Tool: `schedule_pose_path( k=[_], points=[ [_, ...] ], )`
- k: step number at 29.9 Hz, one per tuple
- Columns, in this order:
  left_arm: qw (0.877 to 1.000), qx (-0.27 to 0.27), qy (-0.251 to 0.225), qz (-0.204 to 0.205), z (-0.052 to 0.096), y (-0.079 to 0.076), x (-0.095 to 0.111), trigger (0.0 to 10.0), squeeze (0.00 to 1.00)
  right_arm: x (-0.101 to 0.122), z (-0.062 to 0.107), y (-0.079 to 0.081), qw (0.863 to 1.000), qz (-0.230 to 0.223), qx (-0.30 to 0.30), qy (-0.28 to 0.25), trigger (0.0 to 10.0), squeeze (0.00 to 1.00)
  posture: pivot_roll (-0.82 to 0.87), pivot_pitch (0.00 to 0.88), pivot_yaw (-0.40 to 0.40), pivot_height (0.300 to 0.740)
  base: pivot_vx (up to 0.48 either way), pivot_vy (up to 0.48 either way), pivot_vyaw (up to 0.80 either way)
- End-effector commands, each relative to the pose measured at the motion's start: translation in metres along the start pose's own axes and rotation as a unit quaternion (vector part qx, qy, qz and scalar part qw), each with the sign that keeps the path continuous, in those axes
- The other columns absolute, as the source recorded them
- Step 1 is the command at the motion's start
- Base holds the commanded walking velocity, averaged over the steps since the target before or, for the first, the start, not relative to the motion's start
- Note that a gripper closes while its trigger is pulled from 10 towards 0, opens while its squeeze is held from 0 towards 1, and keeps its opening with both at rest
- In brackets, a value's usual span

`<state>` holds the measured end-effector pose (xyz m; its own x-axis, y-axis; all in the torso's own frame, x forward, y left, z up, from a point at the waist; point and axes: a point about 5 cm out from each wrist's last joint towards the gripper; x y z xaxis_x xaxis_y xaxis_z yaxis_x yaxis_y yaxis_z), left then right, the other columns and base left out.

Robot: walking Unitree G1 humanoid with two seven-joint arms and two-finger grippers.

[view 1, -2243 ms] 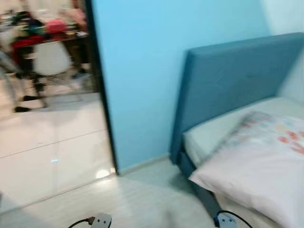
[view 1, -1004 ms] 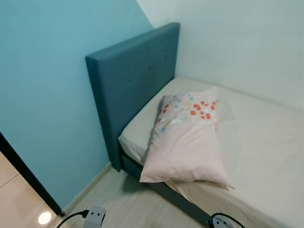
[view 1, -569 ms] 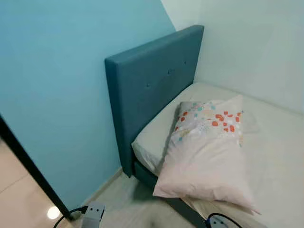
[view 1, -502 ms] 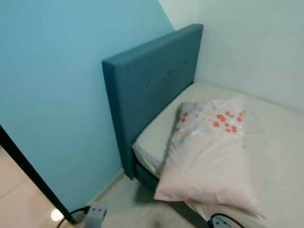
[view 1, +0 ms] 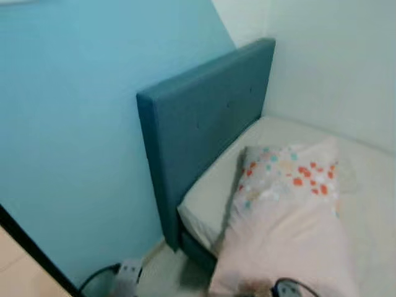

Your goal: Clean up the room

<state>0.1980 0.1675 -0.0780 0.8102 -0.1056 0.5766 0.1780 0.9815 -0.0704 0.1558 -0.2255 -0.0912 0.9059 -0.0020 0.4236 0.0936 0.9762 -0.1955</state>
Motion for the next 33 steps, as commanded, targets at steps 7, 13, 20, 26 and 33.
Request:
schedule_pose_path(
  k=[7, 13, 20, 26, 33],
  points=[
    [1.0, 0.0, 0.007, 0.002, 0.001, 0.002, -0.005, 10.0, 0.0, -0.004, 0.0, 0.005, 1.0, -0.005, 0.01, 0.005, 10.0, 0.0, 0.05, 0.006, 0.016, 0.74, 0.272, 0.0, -0.34],
    [1.0, -0.007, 0.005, 0.0, 0.001, 0.0, -0.004, 10.0, 0.0, -0.003, 0.0, 0.005, 1.0, -0.009, 0.004, 0.002, 10.0, 0.0, 0.05, 0.006, 0.016, 0.74, 0.269, 0.0, -0.8],
    [0.999, -0.036, -0.007, 0.015, 0.0, -0.007, 0.0, 10.0, 0.0, 0.004, 0.0, 0.002, 1.0, -0.004, -0.004, 0.0, 10.0, 0.0, 0.05, 0.006, 0.016, 0.74, 0.219, 0.0, -0.8],
    [0.998, -0.051, -0.017, 0.027, -0.001, -0.01, 0.003, 10.0, 0.0, 0.005, 0.0, 0.0, 1.0, -0.001, -0.009, 0.003, 10.0, 0.0, 0.05, 0.006, 0.017, 0.74, 0.0, 0.0, -0.79],
    [0.999, -0.046, -0.017, 0.023, -0.001, -0.008, 0.003, 10.0, 0.0, -0.006, 0.0, -0.003, 1.0, -0.001, -0.011, 0.013, 10.0, 0.0, 0.05, 0.006, 0.018, 0.74, 0.0, 0.0, -0.78]
  ],
)
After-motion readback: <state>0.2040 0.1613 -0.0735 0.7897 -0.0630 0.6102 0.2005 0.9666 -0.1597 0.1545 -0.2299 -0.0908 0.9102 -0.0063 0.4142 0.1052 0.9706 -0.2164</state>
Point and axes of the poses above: a point about 5 cm out from each wrist's last joint towards the gripper, its own z axis pointing back from the gripper into the wrist, its own x axis along the axis of the wrist's last joint, y = z × x, and after that the axes turned 1 degree about -z, right-handed
